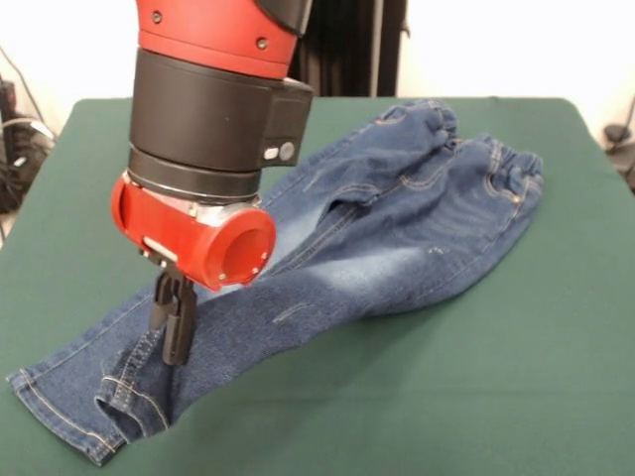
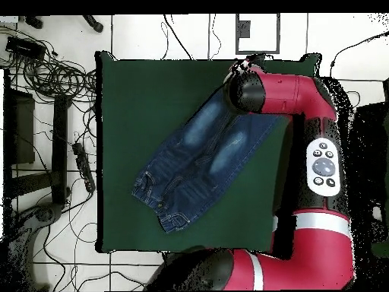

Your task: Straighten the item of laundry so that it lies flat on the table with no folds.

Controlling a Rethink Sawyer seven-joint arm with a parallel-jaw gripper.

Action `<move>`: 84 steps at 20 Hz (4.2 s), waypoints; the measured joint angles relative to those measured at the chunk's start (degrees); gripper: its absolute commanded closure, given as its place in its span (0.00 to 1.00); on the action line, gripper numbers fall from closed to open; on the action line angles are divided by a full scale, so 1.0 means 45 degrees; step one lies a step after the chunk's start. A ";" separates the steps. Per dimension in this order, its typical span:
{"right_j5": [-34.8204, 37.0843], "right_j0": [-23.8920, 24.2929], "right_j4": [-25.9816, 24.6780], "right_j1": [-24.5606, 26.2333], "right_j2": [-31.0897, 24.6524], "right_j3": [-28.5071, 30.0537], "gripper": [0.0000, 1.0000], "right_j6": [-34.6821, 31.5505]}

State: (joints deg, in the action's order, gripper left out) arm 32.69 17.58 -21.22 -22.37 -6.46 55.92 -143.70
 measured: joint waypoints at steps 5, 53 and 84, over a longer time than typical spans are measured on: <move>-0.0005 0.0312 -0.0005 0.0012 -0.0122 0.0247 1.00 0.0000; -0.0299 0.0257 -0.0269 0.0203 -0.0118 0.0519 0.00 0.0000; -0.0302 0.0228 -0.0312 0.2221 -0.0120 -0.0284 0.00 0.0000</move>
State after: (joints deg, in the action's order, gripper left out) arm 31.33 18.61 -22.62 -12.38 -7.00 54.65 -143.70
